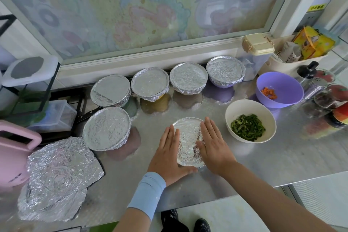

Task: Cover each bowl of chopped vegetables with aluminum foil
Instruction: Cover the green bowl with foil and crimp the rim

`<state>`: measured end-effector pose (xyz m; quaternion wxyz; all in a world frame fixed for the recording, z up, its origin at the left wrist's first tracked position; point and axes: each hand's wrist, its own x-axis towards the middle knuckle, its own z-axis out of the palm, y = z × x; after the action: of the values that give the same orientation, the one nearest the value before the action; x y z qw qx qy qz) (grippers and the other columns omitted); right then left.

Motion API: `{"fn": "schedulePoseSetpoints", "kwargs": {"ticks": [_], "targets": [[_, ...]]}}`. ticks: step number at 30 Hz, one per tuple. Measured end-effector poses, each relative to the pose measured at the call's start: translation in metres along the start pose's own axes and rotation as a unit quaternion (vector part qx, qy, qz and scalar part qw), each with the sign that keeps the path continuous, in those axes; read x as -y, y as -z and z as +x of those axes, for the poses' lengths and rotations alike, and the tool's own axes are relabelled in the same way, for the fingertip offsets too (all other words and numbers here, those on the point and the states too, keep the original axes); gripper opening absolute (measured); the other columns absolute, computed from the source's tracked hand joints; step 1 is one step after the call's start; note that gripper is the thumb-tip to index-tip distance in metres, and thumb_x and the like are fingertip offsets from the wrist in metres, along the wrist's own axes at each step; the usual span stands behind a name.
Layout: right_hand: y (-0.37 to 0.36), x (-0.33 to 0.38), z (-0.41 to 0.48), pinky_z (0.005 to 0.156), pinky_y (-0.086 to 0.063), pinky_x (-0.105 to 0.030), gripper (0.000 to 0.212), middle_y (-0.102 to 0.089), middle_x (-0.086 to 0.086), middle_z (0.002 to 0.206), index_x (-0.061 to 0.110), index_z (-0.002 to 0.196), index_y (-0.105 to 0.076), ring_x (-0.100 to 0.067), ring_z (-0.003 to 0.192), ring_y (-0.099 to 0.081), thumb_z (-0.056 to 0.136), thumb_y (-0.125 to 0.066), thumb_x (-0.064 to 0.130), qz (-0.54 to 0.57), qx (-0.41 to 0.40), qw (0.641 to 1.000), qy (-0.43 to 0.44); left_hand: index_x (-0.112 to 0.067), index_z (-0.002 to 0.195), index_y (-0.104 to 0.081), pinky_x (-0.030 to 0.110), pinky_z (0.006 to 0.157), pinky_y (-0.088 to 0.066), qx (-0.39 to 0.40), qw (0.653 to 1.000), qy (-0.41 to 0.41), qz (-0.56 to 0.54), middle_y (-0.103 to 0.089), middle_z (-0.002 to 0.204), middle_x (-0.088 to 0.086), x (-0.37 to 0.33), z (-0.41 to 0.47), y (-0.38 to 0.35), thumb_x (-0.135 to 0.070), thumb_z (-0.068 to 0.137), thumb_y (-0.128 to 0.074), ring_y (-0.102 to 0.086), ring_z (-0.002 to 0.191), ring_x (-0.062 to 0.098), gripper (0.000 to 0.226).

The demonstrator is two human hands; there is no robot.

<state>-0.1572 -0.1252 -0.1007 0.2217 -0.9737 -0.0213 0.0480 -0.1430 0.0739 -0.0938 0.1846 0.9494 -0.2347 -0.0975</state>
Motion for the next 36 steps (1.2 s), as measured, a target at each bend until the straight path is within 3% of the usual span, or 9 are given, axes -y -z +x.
{"fn": "schedulePoseSetpoints", "kwargs": {"ticks": [4, 8, 10, 14, 18, 29, 33, 36], "targets": [[0.003, -0.002, 0.000, 0.123, 0.000, -0.033, 0.077, 0.009, 0.001, 0.163, 0.014, 0.156, 0.000, -0.012, 0.150, 0.014, 0.093, -0.006, 0.057, -0.024, -0.002, 1.000, -0.003, -0.020, 0.155, 0.013, 0.026, 0.120, -0.005, 0.011, 0.999, -0.047, -0.010, 0.016, 0.163, -0.006, 0.014, -0.003, 0.009, -0.071, 0.081, -0.051, 0.021, 0.147, 0.007, 0.111], [0.008, 0.001, 0.007, 0.122, 0.003, -0.036, 0.076, -0.004, -0.001, 0.165, 0.016, 0.157, -0.003, -0.017, 0.151, 0.004, 0.092, -0.009, 0.055, -0.074, -0.004, 0.997, -0.002, -0.012, 0.155, -0.020, 0.034, 0.121, -0.019, -0.068, 0.996, -0.059, -0.026, -0.024, 0.161, 0.001, 0.015, 0.016, 0.018, -0.047, 0.094, -0.036, -0.015, 0.148, 0.015, 0.072], [0.013, 0.005, 0.017, 0.122, 0.004, -0.036, 0.074, -0.007, 0.000, 0.164, 0.016, 0.157, -0.005, -0.016, 0.151, 0.002, 0.092, -0.007, 0.051, -0.084, -0.002, 0.996, 0.016, -0.008, 0.153, -0.028, 0.035, 0.121, -0.019, -0.077, 0.995, -0.064, 0.006, -0.029, 0.159, 0.006, 0.006, 0.038, 0.017, -0.040, 0.097, -0.028, -0.023, 0.147, 0.020, 0.065], [0.019, 0.016, 0.036, 0.120, 0.002, -0.036, 0.077, -0.010, 0.001, 0.164, 0.016, 0.157, -0.013, -0.017, 0.152, -0.004, 0.087, 0.003, 0.043, -0.103, 0.017, 0.993, 0.054, -0.008, 0.154, -0.025, 0.037, 0.122, -0.016, -0.043, 0.996, -0.050, 0.054, -0.023, 0.161, 0.007, -0.003, 0.069, 0.004, -0.041, 0.096, -0.011, -0.019, 0.149, 0.020, 0.068], [0.017, 0.016, 0.041, 0.120, 0.002, -0.036, 0.079, -0.012, 0.001, 0.164, 0.016, 0.157, -0.016, -0.017, 0.152, -0.005, 0.085, 0.004, 0.042, -0.115, 0.023, 0.992, 0.051, -0.010, 0.153, -0.026, 0.037, 0.121, -0.018, -0.051, 0.996, -0.025, 0.065, -0.025, 0.160, 0.006, -0.004, 0.068, -0.003, -0.041, 0.097, -0.010, -0.021, 0.148, 0.020, 0.067], [0.013, 0.004, 0.006, 0.121, 0.003, -0.029, 0.080, -0.014, -0.002, 0.164, 0.014, 0.156, -0.016, -0.014, 0.151, -0.007, 0.088, 0.000, 0.053, -0.026, -0.009, 0.998, -0.061, -0.012, 0.153, -0.030, 0.038, 0.121, -0.022, -0.060, 0.997, 0.026, 0.042, -0.031, 0.158, 0.005, -0.016, 0.061, -0.001, -0.041, 0.096, -0.011, -0.029, 0.145, 0.023, 0.067], [0.012, 0.007, -0.014, 0.120, 0.004, -0.023, 0.081, -0.006, -0.002, 0.164, 0.014, 0.157, -0.010, -0.012, 0.151, -0.004, 0.087, 0.002, 0.054, 0.003, -0.015, 0.997, -0.082, -0.012, 0.152, -0.032, 0.037, 0.121, -0.020, -0.071, 0.996, 0.052, 0.030, -0.033, 0.157, 0.006, -0.020, 0.060, -0.004, -0.041, 0.096, -0.010, -0.030, 0.144, 0.024, 0.068], [0.011, 0.012, -0.018, 0.117, 0.003, -0.019, 0.084, -0.002, 0.000, 0.165, 0.015, 0.157, -0.006, -0.012, 0.151, -0.003, 0.085, 0.002, 0.057, 0.034, -0.015, 0.994, -0.102, -0.009, 0.146, -0.043, 0.039, 0.116, -0.031, -0.094, 0.993, 0.071, 0.026, -0.045, 0.148, 0.009, -0.026, 0.056, -0.005, -0.039, 0.095, -0.016, -0.042, 0.135, 0.026, 0.065]]}}
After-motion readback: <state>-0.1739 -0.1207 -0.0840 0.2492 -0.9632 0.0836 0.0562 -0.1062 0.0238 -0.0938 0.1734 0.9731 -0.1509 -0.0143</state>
